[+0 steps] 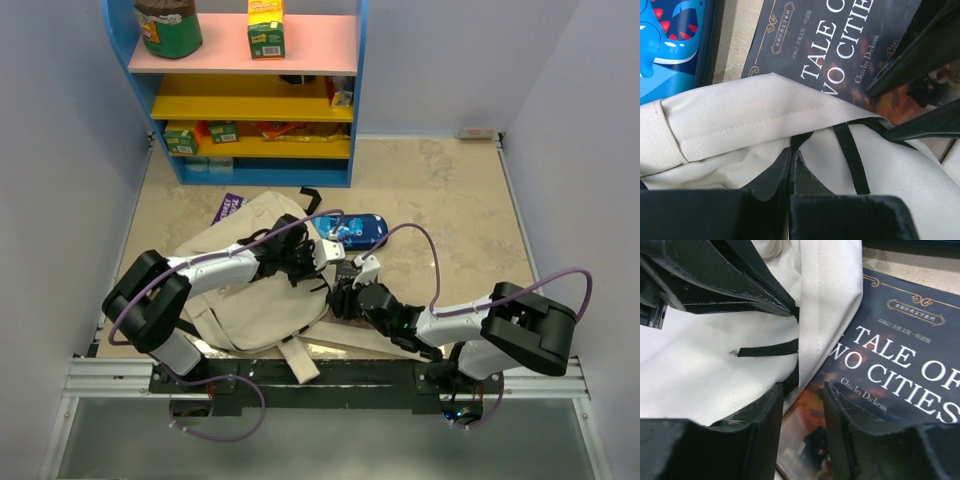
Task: Pack the student bag
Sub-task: Unzip the student bag at the center of the board.
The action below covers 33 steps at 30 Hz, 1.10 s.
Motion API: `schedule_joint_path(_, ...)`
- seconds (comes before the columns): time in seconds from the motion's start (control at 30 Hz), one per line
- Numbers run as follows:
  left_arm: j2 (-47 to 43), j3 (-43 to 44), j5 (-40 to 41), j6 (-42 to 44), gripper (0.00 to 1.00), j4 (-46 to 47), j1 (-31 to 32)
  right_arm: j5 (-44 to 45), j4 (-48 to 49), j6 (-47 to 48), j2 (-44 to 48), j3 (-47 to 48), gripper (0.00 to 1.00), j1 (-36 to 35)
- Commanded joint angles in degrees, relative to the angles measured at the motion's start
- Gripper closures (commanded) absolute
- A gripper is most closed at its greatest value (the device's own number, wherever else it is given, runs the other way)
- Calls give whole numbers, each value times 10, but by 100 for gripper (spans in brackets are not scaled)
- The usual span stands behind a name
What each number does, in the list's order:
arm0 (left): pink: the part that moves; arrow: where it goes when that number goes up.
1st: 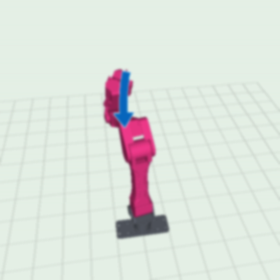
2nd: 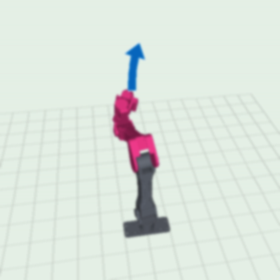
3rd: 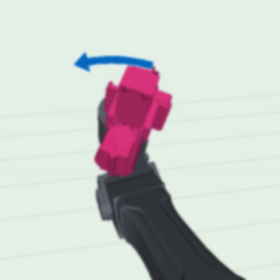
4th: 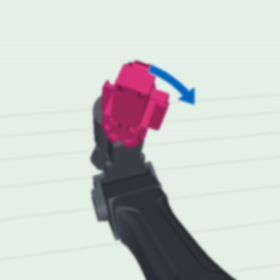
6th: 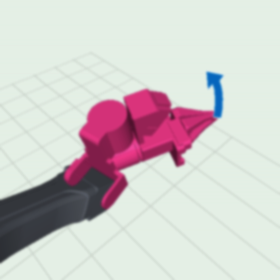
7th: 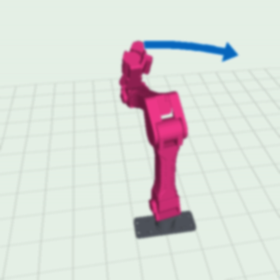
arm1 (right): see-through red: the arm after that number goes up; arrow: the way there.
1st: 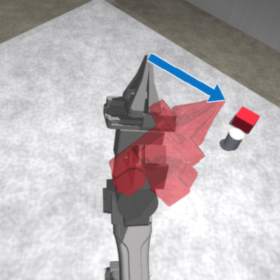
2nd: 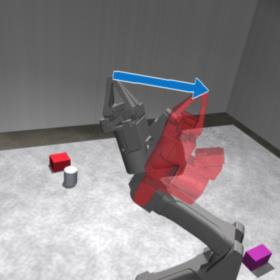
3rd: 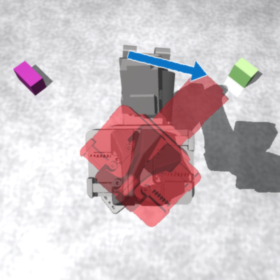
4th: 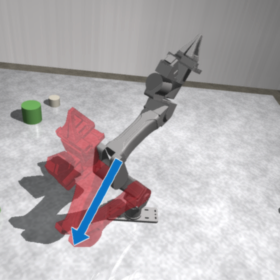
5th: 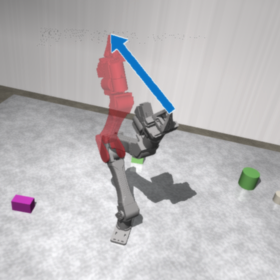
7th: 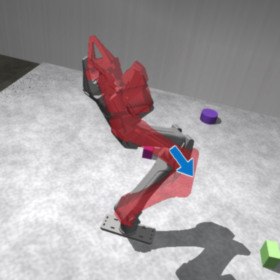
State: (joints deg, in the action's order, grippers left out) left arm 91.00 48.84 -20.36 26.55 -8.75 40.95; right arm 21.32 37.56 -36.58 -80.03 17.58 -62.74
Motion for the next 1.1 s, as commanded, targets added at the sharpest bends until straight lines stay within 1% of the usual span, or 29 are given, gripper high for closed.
schedule_joint_path(0.0,-28,-5,-20,9,100,-4,3,-18,45,-20,-3,17,61,-3)
schedule_joint_path(0.07,-28,-8,-17,10,100,-2,3,-15,45,-18,8,14,63,-3)
schedule_joint_path(0.13,-28,-8,-16,11,100,-1,2,-11,32,-17,28,14,63,-4)
schedule_joint_path(0.2,-26,-9,-9,11,100,3,2,-13,29,-23,41,10,61,-3)
schedule_joint_path(0.33,-22,-11,0,12,100,8,2,-20,30,-33,47,10,53,-3)
schedule_joint_path(0.53,-30,-16,4,11,100,10,2,-31,37,-46,19,11,50,-3)
schedule_joint_path(0.67,-34,-20,14,15,100,12,2,-29,26,-50,33,8,50,-3)
schedule_joint_path(0.83,-41,-27,24,21,100,18,3,-17,-63,-38,158,-4,53,-3)
schedule_joint_path(0.87,-40,-27,26,21,100,19,2,-15,-73,-37,165,-1,54,-3)
schedule_joint_path(0.93,-39,-26,29,19,100,24,2,-6,-85,-38,164,1,55,-3)
schedule_joint_path(1.07,-42,-24,27,13,100,28,2,-14,-55,-46,116,11,55,-3)
